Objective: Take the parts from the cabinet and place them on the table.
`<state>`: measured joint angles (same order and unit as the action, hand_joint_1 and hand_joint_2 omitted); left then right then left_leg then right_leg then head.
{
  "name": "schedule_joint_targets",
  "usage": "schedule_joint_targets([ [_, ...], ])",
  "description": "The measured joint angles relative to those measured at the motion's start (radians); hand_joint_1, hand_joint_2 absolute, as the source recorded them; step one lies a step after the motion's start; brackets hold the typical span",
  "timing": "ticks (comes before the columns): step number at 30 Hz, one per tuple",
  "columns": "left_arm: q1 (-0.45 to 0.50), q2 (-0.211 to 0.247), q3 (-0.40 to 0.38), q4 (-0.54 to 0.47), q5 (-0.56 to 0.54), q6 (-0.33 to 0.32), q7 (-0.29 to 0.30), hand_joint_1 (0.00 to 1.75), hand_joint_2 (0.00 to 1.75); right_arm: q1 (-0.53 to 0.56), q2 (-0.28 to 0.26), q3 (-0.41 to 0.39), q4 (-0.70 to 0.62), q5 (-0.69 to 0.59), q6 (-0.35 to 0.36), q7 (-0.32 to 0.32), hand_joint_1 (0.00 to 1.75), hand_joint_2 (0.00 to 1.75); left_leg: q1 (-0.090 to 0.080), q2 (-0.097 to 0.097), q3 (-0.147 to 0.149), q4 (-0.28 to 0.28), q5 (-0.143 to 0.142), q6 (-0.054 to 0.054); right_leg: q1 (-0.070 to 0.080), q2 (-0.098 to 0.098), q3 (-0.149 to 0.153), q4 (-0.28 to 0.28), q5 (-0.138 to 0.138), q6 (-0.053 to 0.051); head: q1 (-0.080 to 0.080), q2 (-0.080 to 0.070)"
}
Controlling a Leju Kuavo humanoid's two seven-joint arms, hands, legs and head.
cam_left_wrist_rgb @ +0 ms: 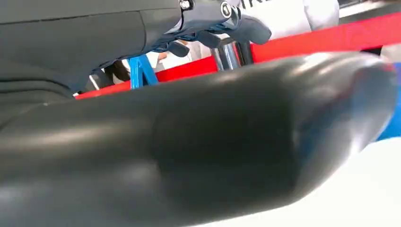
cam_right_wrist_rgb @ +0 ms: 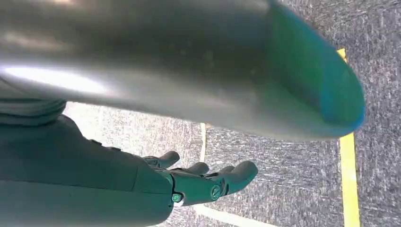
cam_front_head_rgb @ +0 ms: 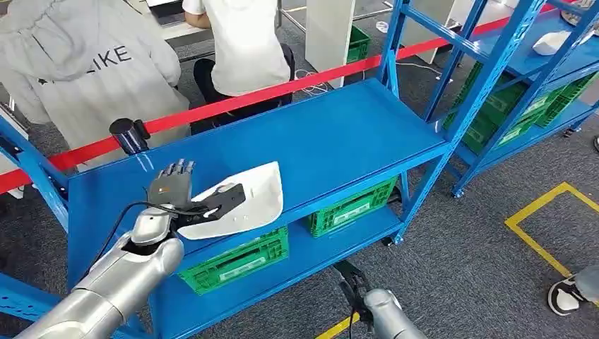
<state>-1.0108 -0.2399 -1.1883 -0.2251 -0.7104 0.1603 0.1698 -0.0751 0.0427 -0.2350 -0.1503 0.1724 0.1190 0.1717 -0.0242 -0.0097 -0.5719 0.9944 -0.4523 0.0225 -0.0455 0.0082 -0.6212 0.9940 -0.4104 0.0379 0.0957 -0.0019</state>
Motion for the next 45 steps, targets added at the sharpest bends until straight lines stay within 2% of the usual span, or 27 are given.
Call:
schedule_joint_targets([
  [15,0.046,-0.003,0.051,0.0,0.063,-0.015,-0.054,0.0,0.0,-0.007,0.0,0.0,0.0,0.01,-0.005,0.0,0.0,0.0,0.002,0.0,0.001,-0.007,0.005,-0.007,0.002,0.001,-0.005,0.001,0.002,-0.003,0.0,0.0],
  [30,0.053,-0.011,0.066,0.0,0.058,-0.015,-0.057,0.0,0.0,-0.011,0.0,0.0,0.0,0.013,-0.005,0.0,0.0,0.0,0.001,0.0,0.0,-0.006,0.005,-0.007,0.001,0.001,-0.005,0.001,0.001,-0.003,0.0,0.0],
  [40,0.059,-0.016,0.105,0.0,0.063,0.05,-0.06,0.0,0.0,-0.01,0.0,0.0,0.0,0.014,-0.006,0.0,0.0,0.0,0.002,0.0,-0.001,-0.006,0.005,-0.007,0.001,0.001,-0.006,0.001,0.001,-0.003,0.0,0.0],
  [41,0.06,-0.016,0.111,0.0,0.063,0.053,-0.063,0.0,0.0,-0.01,0.0,0.0,0.0,0.016,-0.006,0.0,0.0,0.0,0.0,0.0,-0.003,-0.001,0.002,-0.005,-0.002,0.0,-0.005,-0.003,0.004,-0.001,0.0,0.0],
  [42,0.061,-0.016,0.115,0.0,0.063,0.056,-0.065,0.0,0.0,-0.01,0.004,0.0,0.0,0.016,-0.006,0.0,0.0,0.0,-0.004,0.0,-0.006,0.002,0.001,0.004,-0.006,-0.001,-0.004,-0.004,0.006,0.005,0.0,0.0],
  [44,0.061,-0.016,0.117,0.0,0.063,0.061,-0.068,0.0,0.0,-0.01,0.005,0.0,0.0,0.018,-0.006,0.0,0.0,0.0,-0.006,0.001,-0.005,-0.004,0.002,0.013,-0.007,0.0,-0.002,-0.011,0.01,0.01,0.0,0.0],
  [45,0.061,-0.017,0.118,-0.002,0.063,0.063,-0.069,0.0,0.0,-0.01,0.005,0.0,0.0,0.018,-0.006,0.0,0.0,0.0,-0.004,0.002,0.007,-0.025,0.013,0.02,0.001,0.002,0.004,-0.021,0.014,0.017,0.0,0.0],
])
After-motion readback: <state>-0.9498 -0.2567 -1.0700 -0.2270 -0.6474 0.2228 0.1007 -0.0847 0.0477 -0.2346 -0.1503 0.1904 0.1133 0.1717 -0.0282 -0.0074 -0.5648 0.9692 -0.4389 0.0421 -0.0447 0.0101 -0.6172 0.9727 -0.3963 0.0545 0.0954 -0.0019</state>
